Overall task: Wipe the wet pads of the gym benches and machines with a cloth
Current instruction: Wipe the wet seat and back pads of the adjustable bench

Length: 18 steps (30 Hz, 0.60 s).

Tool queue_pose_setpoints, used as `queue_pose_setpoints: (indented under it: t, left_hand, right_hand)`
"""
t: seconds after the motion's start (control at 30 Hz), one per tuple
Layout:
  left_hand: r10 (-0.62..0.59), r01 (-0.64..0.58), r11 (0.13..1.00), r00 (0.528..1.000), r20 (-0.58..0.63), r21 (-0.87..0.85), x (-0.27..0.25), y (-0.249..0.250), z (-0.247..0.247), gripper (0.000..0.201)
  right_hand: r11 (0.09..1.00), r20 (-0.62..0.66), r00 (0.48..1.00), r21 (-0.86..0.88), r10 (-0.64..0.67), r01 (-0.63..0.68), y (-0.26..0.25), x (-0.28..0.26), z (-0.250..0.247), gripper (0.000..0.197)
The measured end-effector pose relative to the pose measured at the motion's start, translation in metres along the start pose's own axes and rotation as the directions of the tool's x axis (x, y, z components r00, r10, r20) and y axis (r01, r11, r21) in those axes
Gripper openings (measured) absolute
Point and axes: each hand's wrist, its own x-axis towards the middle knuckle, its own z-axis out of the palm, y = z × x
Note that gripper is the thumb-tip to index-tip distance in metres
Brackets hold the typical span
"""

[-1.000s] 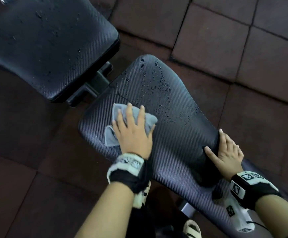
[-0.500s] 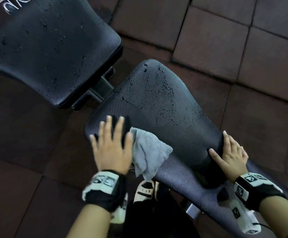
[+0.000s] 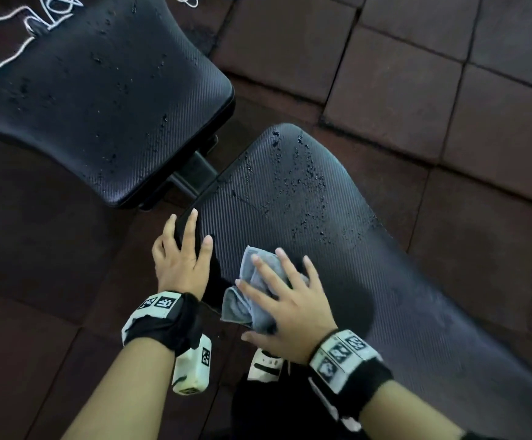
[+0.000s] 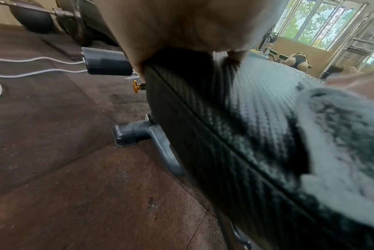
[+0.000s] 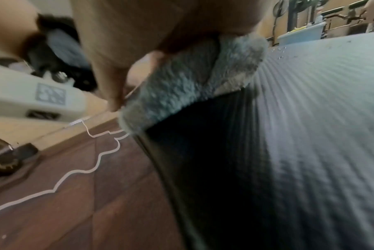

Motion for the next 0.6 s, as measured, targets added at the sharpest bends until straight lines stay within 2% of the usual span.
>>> queue_pose_setpoints:
  t: [0.07, 0.13, 0.23, 0.33, 0.4, 0.47, 0.6]
  left_hand:
    - [0.006, -0.006, 1.000, 1.000, 0.016, -0.004, 0.000, -0.002, 0.000, 0.054]
    - [0.009, -0.009, 1.000, 1.000, 0.024, -0.009, 0.000, -0.002, 0.000, 0.054]
    - [0.009, -0.009, 1.000, 1.000, 0.016, -0.001, 0.000, -0.003, 0.001, 0.054]
    - [0.011, -0.011, 1.000, 1.000, 0.007, -0.002, 0.000, -0.002, 0.002, 0.054]
    - [0.006, -0.006, 1.000, 1.000, 0.008, -0.008, 0.000, -0.002, 0.002, 0.054]
    - [0.000, 0.000, 1.000, 1.000, 0.012, -0.010, 0.000, -0.001, 0.001, 0.054]
    - [0.004, -0.004, 1.000, 1.000, 0.014, -0.012, -0.001, 0.000, 0.001, 0.054]
  right_hand:
    - [1.000, 0.031, 1.000, -0.007, -0.007, 0.007, 0.006, 0.005, 0.008, 0.063]
    - [0.999, 0.001, 0.999, 0.016, -0.033, 0.033, 0.015, -0.006, 0.015, 0.056]
    - [0.996, -0.062, 0.994, 0.003, -0.091, 0.091, 0.023, -0.021, 0.020, 0.053]
    - [0.988, -0.069, 0.986, -0.018, -0.155, 0.154, 0.030, -0.005, 0.018, 0.051]
    - [0.993, -0.089, 0.990, -0.023, -0.113, 0.112, 0.039, 0.021, 0.012, 0.050]
    - [0.999, -0.133, 0.991, -0.034, -0.019, 0.014, 0.059, 0.048, 0.004, 0.051]
    - [0.995, -0.200, 0.975, -0.018, 0.097, -0.102, 0.130, 0.075, -0.011, 0.048]
